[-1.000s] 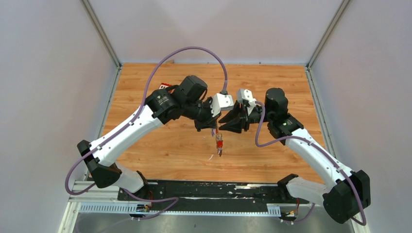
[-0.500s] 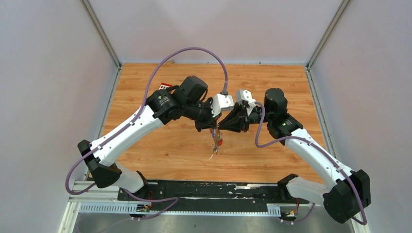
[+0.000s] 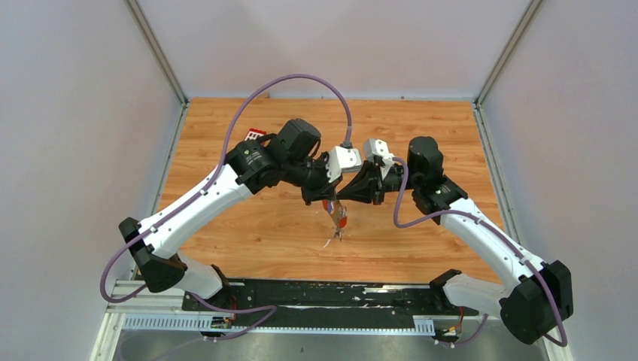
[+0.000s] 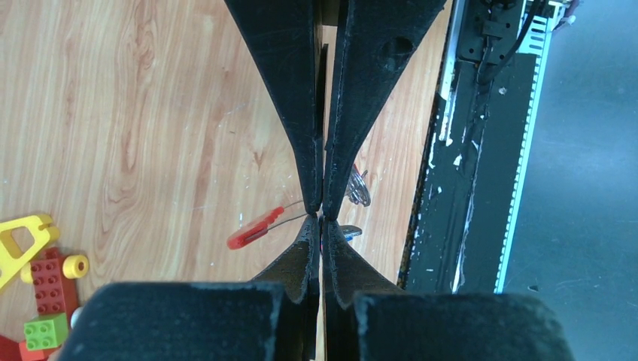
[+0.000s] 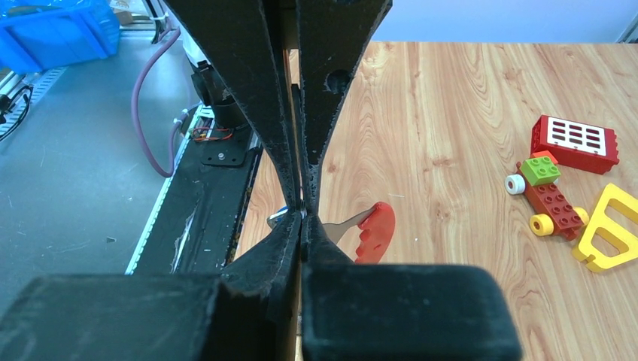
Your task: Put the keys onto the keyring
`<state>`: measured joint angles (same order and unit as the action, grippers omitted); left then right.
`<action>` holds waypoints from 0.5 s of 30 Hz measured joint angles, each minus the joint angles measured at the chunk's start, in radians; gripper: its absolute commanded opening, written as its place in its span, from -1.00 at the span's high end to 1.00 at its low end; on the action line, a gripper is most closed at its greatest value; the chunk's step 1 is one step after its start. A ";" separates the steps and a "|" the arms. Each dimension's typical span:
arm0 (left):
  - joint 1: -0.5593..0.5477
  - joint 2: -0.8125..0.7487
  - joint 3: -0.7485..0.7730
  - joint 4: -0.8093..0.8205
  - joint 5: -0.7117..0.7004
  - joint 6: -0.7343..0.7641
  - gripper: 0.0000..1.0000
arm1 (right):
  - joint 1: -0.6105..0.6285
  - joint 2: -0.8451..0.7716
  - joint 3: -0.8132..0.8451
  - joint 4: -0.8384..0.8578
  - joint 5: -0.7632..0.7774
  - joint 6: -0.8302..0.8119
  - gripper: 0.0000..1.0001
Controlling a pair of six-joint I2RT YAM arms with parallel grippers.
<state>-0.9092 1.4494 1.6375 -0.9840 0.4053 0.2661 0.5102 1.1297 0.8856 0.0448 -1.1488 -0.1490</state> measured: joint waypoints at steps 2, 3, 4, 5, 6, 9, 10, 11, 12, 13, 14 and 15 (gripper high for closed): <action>0.000 -0.009 -0.014 0.013 0.000 0.001 1.00 | 0.001 0.000 0.000 -0.002 0.001 -0.003 1.00; 0.000 -0.014 -0.021 0.019 0.000 0.001 0.99 | 0.002 0.000 0.000 -0.003 0.003 -0.004 1.00; 0.000 -0.020 -0.029 0.026 0.000 0.003 0.92 | 0.003 0.000 0.000 -0.003 0.004 -0.005 1.00; 0.000 -0.028 -0.041 0.037 0.000 0.006 0.82 | 0.003 -0.002 0.000 -0.003 0.005 -0.006 1.00; 0.000 -0.039 -0.058 0.054 0.000 0.011 0.69 | 0.003 -0.003 0.000 -0.004 0.006 -0.007 1.00; 0.004 -0.084 -0.116 0.103 0.006 0.031 0.40 | 0.001 -0.010 0.000 -0.003 0.007 -0.006 1.00; 0.011 -0.105 -0.143 0.118 0.013 0.035 0.35 | -0.003 -0.014 0.000 -0.003 0.007 -0.005 1.00; 0.020 -0.128 -0.170 0.135 0.021 0.039 0.30 | -0.007 -0.021 0.000 -0.003 0.006 -0.004 1.00; 0.027 -0.148 -0.193 0.154 0.032 0.040 0.27 | -0.012 -0.027 0.000 -0.002 0.006 -0.002 1.00; 0.037 -0.172 -0.223 0.183 0.044 0.042 0.25 | -0.017 -0.034 0.000 -0.002 0.005 -0.001 1.00; 0.049 -0.200 -0.253 0.213 0.056 0.046 0.23 | -0.020 -0.039 0.000 -0.001 0.005 0.001 1.00; 0.057 -0.225 -0.279 0.241 0.065 0.051 0.23 | -0.023 -0.044 0.000 0.002 0.003 0.004 1.00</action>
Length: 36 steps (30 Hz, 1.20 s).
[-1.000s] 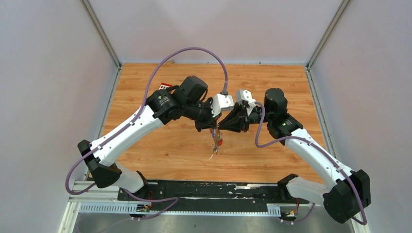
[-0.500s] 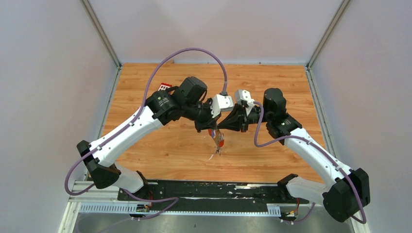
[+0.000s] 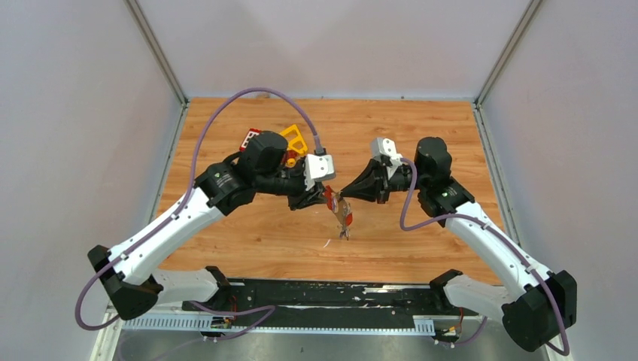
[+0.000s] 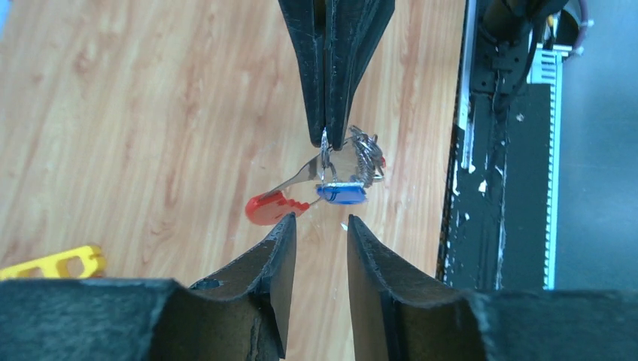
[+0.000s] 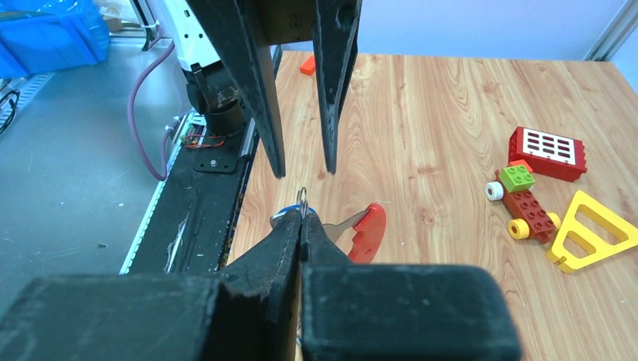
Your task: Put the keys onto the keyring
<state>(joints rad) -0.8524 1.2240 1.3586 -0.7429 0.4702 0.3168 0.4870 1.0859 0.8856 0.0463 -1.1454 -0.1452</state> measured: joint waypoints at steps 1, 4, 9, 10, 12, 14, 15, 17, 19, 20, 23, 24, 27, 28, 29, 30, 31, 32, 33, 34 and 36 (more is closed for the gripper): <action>0.007 -0.023 -0.023 0.029 0.007 0.004 0.23 | -0.002 -0.004 0.000 0.003 -0.001 0.005 1.00; 0.016 -0.075 -0.072 0.107 0.031 0.012 0.25 | -0.008 -0.009 0.000 0.009 -0.004 0.013 1.00; 0.016 -0.081 -0.090 0.189 0.069 0.020 0.38 | -0.011 -0.009 0.000 0.019 -0.008 0.021 1.00; 0.016 -0.076 -0.093 0.204 0.078 0.022 0.42 | -0.011 -0.009 0.000 0.019 -0.008 0.021 1.00; 0.016 -0.063 -0.096 0.217 0.091 0.022 0.52 | -0.013 -0.009 0.000 0.019 -0.008 0.021 1.00; 0.016 -0.047 -0.098 0.225 0.103 0.022 0.62 | -0.013 -0.009 0.000 0.019 -0.008 0.021 1.00; 0.016 -0.042 -0.100 0.228 0.105 0.021 0.67 | -0.013 -0.009 0.000 0.019 -0.008 0.022 1.00; 0.016 -0.030 -0.103 0.231 0.107 0.022 0.75 | -0.016 -0.010 0.000 0.019 -0.008 0.022 1.00; 0.016 -0.025 -0.105 0.231 0.106 0.022 0.84 | -0.019 -0.010 0.000 0.019 -0.009 0.022 1.00; 0.016 -0.024 -0.105 0.232 0.106 0.022 0.87 | -0.019 -0.010 0.000 0.018 -0.010 0.022 1.00; 0.016 -0.023 -0.105 0.233 0.106 0.022 0.97 | -0.019 -0.011 0.000 0.019 -0.013 0.023 1.00; 0.016 -0.023 -0.105 0.233 0.106 0.022 1.00 | -0.020 -0.011 0.000 0.019 -0.013 0.023 1.00; 0.016 -0.023 -0.111 0.241 0.106 0.022 1.00 | -0.022 -0.011 0.000 0.018 -0.015 0.023 1.00; 0.016 -0.023 -0.115 0.247 0.106 0.021 1.00 | -0.024 -0.011 0.000 0.018 -0.016 0.023 1.00; 0.016 -0.023 -0.118 0.253 0.106 0.021 1.00 | -0.024 -0.011 0.000 0.017 -0.015 0.024 1.00; 0.016 -0.023 -0.122 0.260 0.106 0.020 1.00 | -0.024 -0.011 0.000 0.016 -0.015 0.024 1.00; 0.016 -0.023 -0.125 0.264 0.106 0.018 1.00 | -0.025 -0.011 0.000 0.015 -0.015 0.024 1.00; 0.016 -0.023 -0.127 0.269 0.107 0.018 1.00 | -0.026 -0.011 0.000 0.015 -0.016 0.024 1.00; 0.016 -0.023 -0.127 0.270 0.107 0.017 1.00 | -0.026 -0.011 0.000 0.015 -0.016 0.024 1.00; 0.016 -0.021 -0.127 0.271 0.108 0.015 1.00 | -0.026 -0.011 0.000 0.016 -0.016 0.024 1.00; 0.016 -0.018 -0.127 0.274 0.110 0.011 1.00 | -0.026 -0.011 0.000 0.016 -0.016 0.024 1.00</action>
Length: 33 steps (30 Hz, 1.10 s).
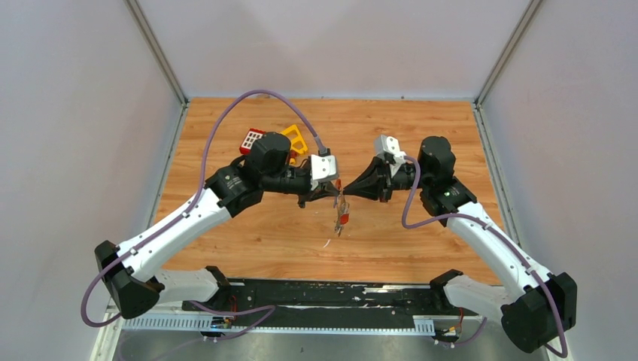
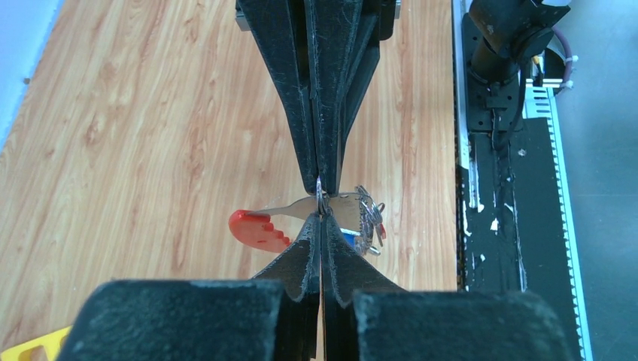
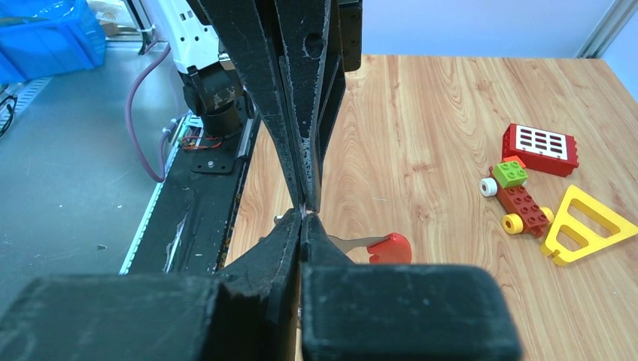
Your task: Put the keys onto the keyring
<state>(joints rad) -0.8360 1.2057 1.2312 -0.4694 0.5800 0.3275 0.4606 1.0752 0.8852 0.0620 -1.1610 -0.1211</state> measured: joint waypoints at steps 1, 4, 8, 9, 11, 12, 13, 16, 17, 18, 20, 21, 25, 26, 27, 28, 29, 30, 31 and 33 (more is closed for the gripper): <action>0.000 0.003 0.000 0.002 0.002 -0.001 0.99 | -0.001 0.000 -0.001 0.000 0.000 0.000 1.00; 0.001 0.013 0.000 0.007 0.008 -0.006 0.97 | -0.004 0.000 -0.002 -0.002 0.000 0.000 1.00; 0.002 0.031 0.000 0.011 0.019 -0.012 0.89 | -0.006 0.000 -0.004 -0.003 0.004 0.000 1.00; 0.002 0.036 0.000 0.011 0.023 -0.013 0.87 | -0.006 0.000 -0.004 -0.005 0.006 0.000 1.00; 0.003 0.045 0.000 0.014 0.027 -0.016 0.82 | -0.006 0.000 -0.004 -0.006 0.012 0.000 1.00; 0.003 0.048 0.000 0.016 0.029 -0.016 0.80 | -0.006 0.000 -0.004 -0.008 0.015 0.000 1.00; 0.005 0.049 0.000 0.016 0.030 -0.017 0.78 | -0.006 0.000 -0.004 -0.011 0.020 0.000 1.00; 0.005 0.052 0.000 0.018 0.030 -0.019 0.65 | -0.005 0.000 -0.004 -0.013 0.030 0.000 1.00; 0.005 0.053 0.000 0.018 0.031 -0.021 0.61 | -0.004 0.000 -0.004 -0.014 0.033 0.000 1.00; 0.005 0.053 0.000 0.017 0.031 -0.023 0.56 | -0.004 0.000 -0.004 -0.014 0.035 -0.001 1.00; 0.005 0.054 0.000 0.018 0.033 -0.026 0.44 | -0.003 0.000 -0.004 -0.014 0.041 -0.002 1.00; 0.005 0.054 0.000 0.018 0.033 -0.027 0.40 | -0.003 0.000 -0.004 -0.015 0.043 -0.004 1.00; 0.004 0.054 0.000 0.016 0.032 -0.026 0.28 | 0.003 0.000 -0.004 -0.017 0.056 -0.017 1.00; 0.004 0.053 0.000 0.013 0.031 -0.023 0.27 | 0.003 0.000 -0.004 -0.017 0.061 -0.024 1.00; 0.004 0.052 0.000 0.012 0.029 -0.023 0.27 | 0.003 0.000 -0.004 -0.017 0.063 -0.027 1.00; 0.004 0.051 0.000 0.011 0.028 -0.022 0.27 | 0.003 0.000 -0.004 -0.017 0.064 -0.031 1.00; 0.004 0.048 0.000 0.011 0.028 -0.022 0.28 | 0.003 0.000 -0.004 -0.017 0.064 -0.034 1.00; 0.004 0.047 0.000 0.011 0.027 -0.022 0.29 | 0.003 0.000 -0.004 -0.017 0.064 -0.036 1.00; 0.004 0.043 0.000 0.011 0.028 -0.023 0.31 | 0.003 -0.001 -0.004 -0.017 0.064 -0.038 1.00; 0.004 0.041 0.000 0.011 0.028 -0.023 0.34 | 0.003 -0.002 -0.004 -0.017 0.064 -0.038 1.00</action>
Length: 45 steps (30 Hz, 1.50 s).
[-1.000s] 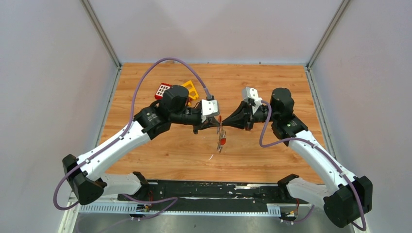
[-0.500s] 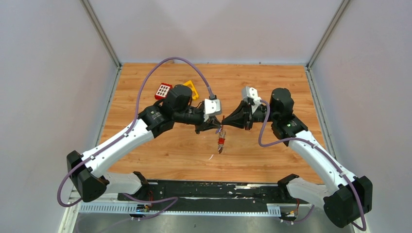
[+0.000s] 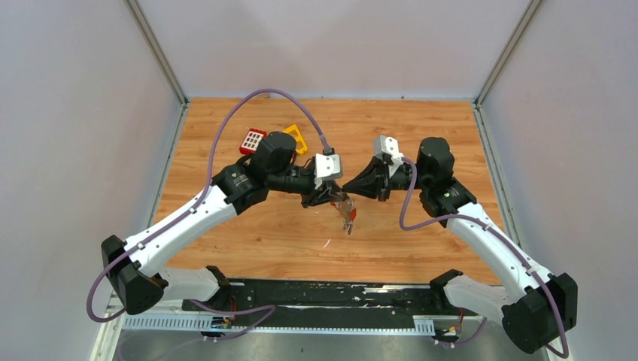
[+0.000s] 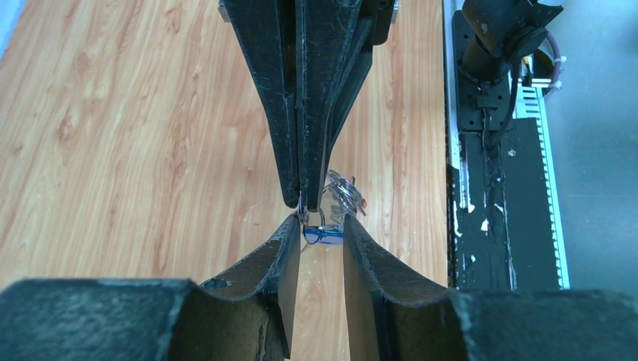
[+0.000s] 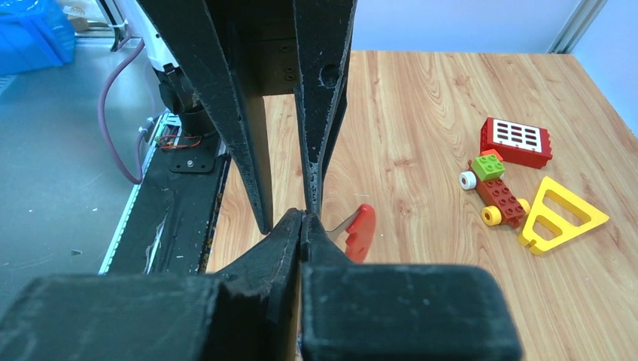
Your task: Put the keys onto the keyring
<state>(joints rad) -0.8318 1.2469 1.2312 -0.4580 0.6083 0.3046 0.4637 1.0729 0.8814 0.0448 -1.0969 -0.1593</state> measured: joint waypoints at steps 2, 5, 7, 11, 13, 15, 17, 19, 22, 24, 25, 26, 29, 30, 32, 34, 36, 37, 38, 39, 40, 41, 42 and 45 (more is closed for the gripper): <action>0.000 0.000 0.000 0.003 0.000 -0.001 0.38 | 0.000 -0.003 0.000 0.000 0.000 0.000 1.00; 0.000 0.000 0.000 0.007 0.001 -0.003 0.47 | 0.000 -0.008 0.000 0.000 -0.001 0.000 1.00; 0.000 0.001 0.000 0.008 0.001 -0.004 0.56 | 0.000 -0.008 0.000 0.000 -0.002 0.000 1.00; 0.000 0.005 0.000 0.015 0.000 -0.005 0.69 | 0.000 -0.009 0.000 -0.003 -0.005 0.000 1.00; 0.001 0.008 0.000 0.017 0.000 -0.006 0.75 | 0.000 -0.009 0.000 -0.004 -0.007 0.000 1.00; 0.001 0.011 0.000 0.022 0.000 -0.008 0.82 | 0.000 -0.009 0.000 -0.004 -0.009 0.000 1.00; 0.001 0.014 0.001 0.024 0.000 -0.011 0.88 | 0.000 -0.009 0.000 -0.005 -0.011 0.000 1.00; 0.001 0.018 0.002 0.025 0.000 -0.013 0.99 | 0.000 -0.009 -0.001 -0.006 -0.012 0.000 1.00; 0.001 0.019 0.002 0.026 -0.002 -0.016 1.00 | 0.000 -0.009 -0.001 -0.011 -0.012 -0.001 1.00; 0.001 0.019 0.002 0.026 -0.005 -0.017 1.00 | 0.000 -0.009 -0.001 -0.014 -0.011 -0.005 1.00; 0.001 0.019 0.003 0.023 -0.007 -0.018 1.00 | 0.000 -0.009 -0.001 -0.017 -0.011 -0.009 0.99; 0.001 0.021 0.007 0.016 -0.009 -0.018 1.00 | 0.000 -0.009 -0.001 -0.023 -0.010 -0.017 0.96; 0.000 0.028 0.032 -0.027 -0.024 -0.011 1.00 | 0.001 -0.010 -0.001 -0.033 -0.002 -0.043 0.72; 0.000 0.034 0.048 -0.049 -0.033 -0.006 1.00 | 0.001 -0.011 -0.001 -0.040 0.003 -0.053 0.60; -0.004 0.048 0.091 -0.103 -0.061 0.003 1.00 | 0.001 -0.017 -0.001 -0.058 0.013 -0.071 0.39; -0.005 0.073 0.153 -0.174 -0.097 0.018 1.00 | 0.001 -0.021 -0.001 -0.071 0.023 -0.089 0.17; -0.009 0.105 0.223 -0.251 -0.135 0.030 1.00 | 0.001 -0.024 -0.001 -0.079 0.031 -0.103 0.06; -0.012 0.122 0.260 -0.291 -0.158 0.036 1.00 | 0.001 -0.026 -0.001 -0.082 0.034 -0.109 0.04; -0.014 0.151 0.314 -0.355 -0.193 0.042 1.00 | 0.001 -0.026 -0.001 -0.085 0.037 -0.113 0.03; -0.018 0.157 0.325 -0.367 -0.201 0.043 1.00 | 0.001 -0.026 -0.001 -0.087 0.040 -0.116 0.02; -0.025 0.175 0.356 -0.406 -0.227 0.045 1.00 | 0.001 -0.026 -0.001 -0.089 0.042 -0.119 0.01; -0.032 0.192 0.384 -0.444 -0.252 0.045 1.00 | 0.001 -0.026 -0.001 -0.091 0.042 -0.120 0.01; -0.039 0.206 0.404 -0.473 -0.269 0.045 1.00 | 0.001 -0.026 -0.001 -0.092 0.042 -0.121 0.00; -0.059 0.266 0.481 -0.583 -0.320 0.042 1.00 | 0.002 -0.026 -0.001 -0.093 0.043 -0.123 -0.02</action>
<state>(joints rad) -0.8909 1.5131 1.7119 -1.0405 0.2882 0.3462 0.4652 1.0466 0.8806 -0.0483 -1.0542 -0.2821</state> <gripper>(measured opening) 0.007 0.499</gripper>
